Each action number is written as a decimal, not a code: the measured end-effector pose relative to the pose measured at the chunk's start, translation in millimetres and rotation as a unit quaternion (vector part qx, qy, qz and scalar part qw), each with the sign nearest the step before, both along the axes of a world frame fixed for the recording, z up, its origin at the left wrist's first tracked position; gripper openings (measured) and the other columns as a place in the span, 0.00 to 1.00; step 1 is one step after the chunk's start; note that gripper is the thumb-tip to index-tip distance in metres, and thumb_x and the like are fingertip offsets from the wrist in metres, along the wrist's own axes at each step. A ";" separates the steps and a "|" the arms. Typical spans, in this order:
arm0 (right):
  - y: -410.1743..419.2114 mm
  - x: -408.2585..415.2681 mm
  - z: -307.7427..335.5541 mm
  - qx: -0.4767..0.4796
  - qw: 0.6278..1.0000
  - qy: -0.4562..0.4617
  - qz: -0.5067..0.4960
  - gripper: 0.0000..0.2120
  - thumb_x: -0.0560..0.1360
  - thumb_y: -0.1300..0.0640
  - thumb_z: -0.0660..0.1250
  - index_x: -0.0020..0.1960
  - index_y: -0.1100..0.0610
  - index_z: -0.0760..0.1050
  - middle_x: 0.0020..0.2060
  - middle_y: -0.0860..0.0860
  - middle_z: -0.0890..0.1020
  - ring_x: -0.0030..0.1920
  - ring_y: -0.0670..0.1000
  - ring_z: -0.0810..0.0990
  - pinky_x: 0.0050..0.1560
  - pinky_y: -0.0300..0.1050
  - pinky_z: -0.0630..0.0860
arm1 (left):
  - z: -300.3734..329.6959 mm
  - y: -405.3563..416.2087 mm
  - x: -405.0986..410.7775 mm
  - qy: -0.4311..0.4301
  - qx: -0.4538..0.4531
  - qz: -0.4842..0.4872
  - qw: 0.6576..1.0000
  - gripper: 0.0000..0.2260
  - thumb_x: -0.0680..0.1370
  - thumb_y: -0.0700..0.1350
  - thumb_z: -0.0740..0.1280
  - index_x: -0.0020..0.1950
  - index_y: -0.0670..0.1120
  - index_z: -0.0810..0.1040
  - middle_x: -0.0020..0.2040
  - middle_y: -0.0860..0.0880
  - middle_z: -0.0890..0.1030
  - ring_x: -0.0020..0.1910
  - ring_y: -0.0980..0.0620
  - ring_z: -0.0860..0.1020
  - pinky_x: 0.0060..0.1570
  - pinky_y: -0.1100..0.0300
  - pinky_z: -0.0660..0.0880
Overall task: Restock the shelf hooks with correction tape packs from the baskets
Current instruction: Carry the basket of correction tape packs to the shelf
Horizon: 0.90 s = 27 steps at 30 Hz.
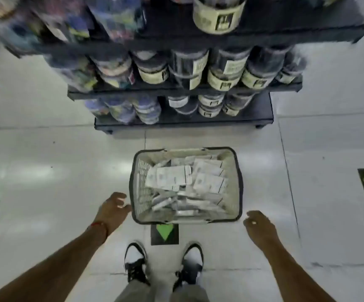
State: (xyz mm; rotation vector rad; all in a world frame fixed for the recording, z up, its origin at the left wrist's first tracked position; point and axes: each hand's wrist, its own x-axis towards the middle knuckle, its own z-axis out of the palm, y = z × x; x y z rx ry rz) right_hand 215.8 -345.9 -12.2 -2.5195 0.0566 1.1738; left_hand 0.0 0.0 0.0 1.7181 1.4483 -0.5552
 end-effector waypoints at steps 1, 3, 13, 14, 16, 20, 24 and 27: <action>1.8 8.3 -31.3 0.009 1.000 -0.009 -0.021 0.19 0.82 0.60 0.68 0.72 0.62 0.74 0.69 0.59 0.79 0.69 0.60 0.77 0.66 0.44 0.68 | -31.9 4.3 6.2 -0.002 0.018 0.003 1.000 0.22 0.80 0.43 0.72 0.73 0.41 0.73 0.66 0.39 0.80 0.64 0.38 0.79 0.63 0.49 0.77; 6.2 26.1 -85.5 0.008 0.999 0.001 -0.052 0.27 0.82 0.59 0.69 0.78 0.61 0.67 0.73 0.61 0.75 0.71 0.62 0.76 0.70 0.51 0.70 | -82.8 13.3 15.4 0.013 0.045 0.019 0.999 0.28 0.78 0.44 0.74 0.75 0.39 0.70 0.69 0.36 0.77 0.67 0.35 0.77 0.67 0.47 0.74; 18.1 62.0 -217.6 0.143 0.974 -0.077 -0.160 0.16 0.82 0.60 0.67 0.69 0.54 0.74 0.56 0.54 0.83 0.56 0.60 0.83 0.51 0.54 0.83 | -226.1 38.4 10.6 -0.132 0.016 0.195 0.972 0.20 0.79 0.29 0.66 0.67 0.47 0.79 0.61 0.44 0.84 0.61 0.42 0.81 0.62 0.44 0.79; 17.1 59.1 -213.3 0.154 0.972 -0.066 -0.167 0.16 0.82 0.60 0.67 0.69 0.52 0.75 0.54 0.51 0.83 0.53 0.57 0.84 0.46 0.48 0.82 | -225.2 39.1 10.0 -0.145 0.005 0.216 0.966 0.21 0.78 0.28 0.66 0.64 0.49 0.81 0.59 0.46 0.85 0.60 0.43 0.82 0.60 0.46 0.80; 14.2 48.2 -195.4 0.170 0.969 -0.044 -0.175 0.19 0.82 0.61 0.68 0.71 0.49 0.75 0.54 0.48 0.83 0.51 0.52 0.83 0.40 0.38 0.78 | -210.8 41.5 5.8 -0.149 -0.005 0.234 0.961 0.20 0.78 0.27 0.66 0.60 0.51 0.81 0.54 0.50 0.85 0.59 0.43 0.83 0.54 0.50 0.82; 11.0 9.4 -123.7 0.168 0.967 -0.011 -0.192 0.21 0.82 0.65 0.68 0.73 0.51 0.75 0.61 0.52 0.83 0.60 0.56 0.82 0.54 0.45 0.79 | -136.0 44.1 -21.5 -0.126 -0.019 0.235 0.964 0.19 0.79 0.27 0.66 0.61 0.49 0.81 0.54 0.50 0.85 0.56 0.42 0.83 0.56 0.44 0.82; 24.4 -36.3 -1.1 0.182 0.967 0.022 -0.177 0.23 0.82 0.67 0.66 0.72 0.49 0.75 0.61 0.50 0.82 0.62 0.55 0.81 0.61 0.49 0.77 | -8.4 50.5 -77.3 -0.125 -0.029 0.250 0.960 0.21 0.78 0.26 0.65 0.65 0.45 0.80 0.56 0.48 0.85 0.55 0.44 0.83 0.58 0.44 0.82; 45.7 -70.4 102.5 0.198 0.966 0.067 -0.150 0.21 0.82 0.69 0.66 0.68 0.48 0.75 0.57 0.43 0.82 0.63 0.55 0.80 0.64 0.53 0.76 | 102.7 66.3 -130.6 -0.134 -0.025 0.269 0.953 0.19 0.79 0.28 0.65 0.63 0.46 0.81 0.56 0.47 0.86 0.50 0.44 0.85 0.53 0.45 0.83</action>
